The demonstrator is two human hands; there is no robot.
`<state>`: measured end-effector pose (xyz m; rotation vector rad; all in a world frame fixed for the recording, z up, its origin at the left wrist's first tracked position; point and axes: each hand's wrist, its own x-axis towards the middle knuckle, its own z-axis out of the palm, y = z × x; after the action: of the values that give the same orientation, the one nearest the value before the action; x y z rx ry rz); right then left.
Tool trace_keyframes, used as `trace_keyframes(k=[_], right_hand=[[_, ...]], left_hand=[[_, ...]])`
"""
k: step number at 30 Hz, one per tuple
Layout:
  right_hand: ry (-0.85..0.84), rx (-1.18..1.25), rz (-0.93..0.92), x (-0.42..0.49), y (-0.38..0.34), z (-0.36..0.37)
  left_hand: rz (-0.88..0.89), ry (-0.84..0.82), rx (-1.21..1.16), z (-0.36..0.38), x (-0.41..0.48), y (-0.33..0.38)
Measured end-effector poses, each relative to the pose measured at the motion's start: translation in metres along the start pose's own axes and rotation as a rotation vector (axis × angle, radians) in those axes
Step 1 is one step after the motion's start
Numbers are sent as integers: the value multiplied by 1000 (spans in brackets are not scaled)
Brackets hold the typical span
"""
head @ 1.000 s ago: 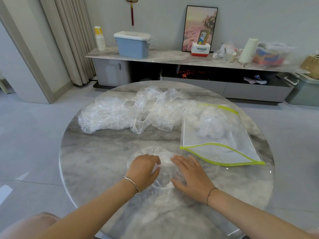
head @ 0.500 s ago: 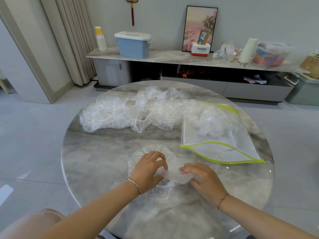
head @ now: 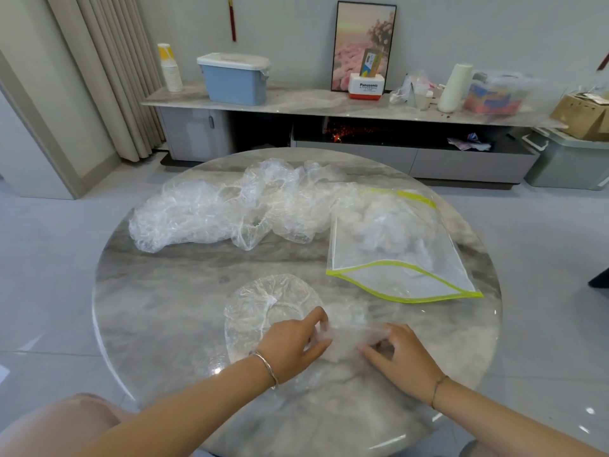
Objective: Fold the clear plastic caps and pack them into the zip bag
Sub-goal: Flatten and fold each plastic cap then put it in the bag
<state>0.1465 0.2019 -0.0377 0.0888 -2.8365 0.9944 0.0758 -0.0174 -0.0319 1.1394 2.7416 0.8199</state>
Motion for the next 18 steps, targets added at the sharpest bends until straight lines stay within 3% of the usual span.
trace_keyframes(k=[3, 7, 9, 11, 13, 16, 18], right_hand=[[-34, 245, 176, 4, 0, 1], [-34, 310, 338, 12, 1, 2], [-14, 301, 361, 16, 0, 2], [123, 117, 211, 18, -3, 0], [254, -85, -92, 19, -8, -5], [204, -313, -384, 18, -9, -6], [109, -359, -383, 15, -4, 0]], left_hand=[[-132, -17, -130, 5, 8, -1], [-280, 7, -276, 8, 14, -1], [-310, 38, -242, 6, 15, 3], [-204, 173, -65, 2, 14, 7], [42, 333, 131, 0, 16, 11], [394, 370, 314, 7, 18, 7], [441, 290, 360, 16, 16, 1]])
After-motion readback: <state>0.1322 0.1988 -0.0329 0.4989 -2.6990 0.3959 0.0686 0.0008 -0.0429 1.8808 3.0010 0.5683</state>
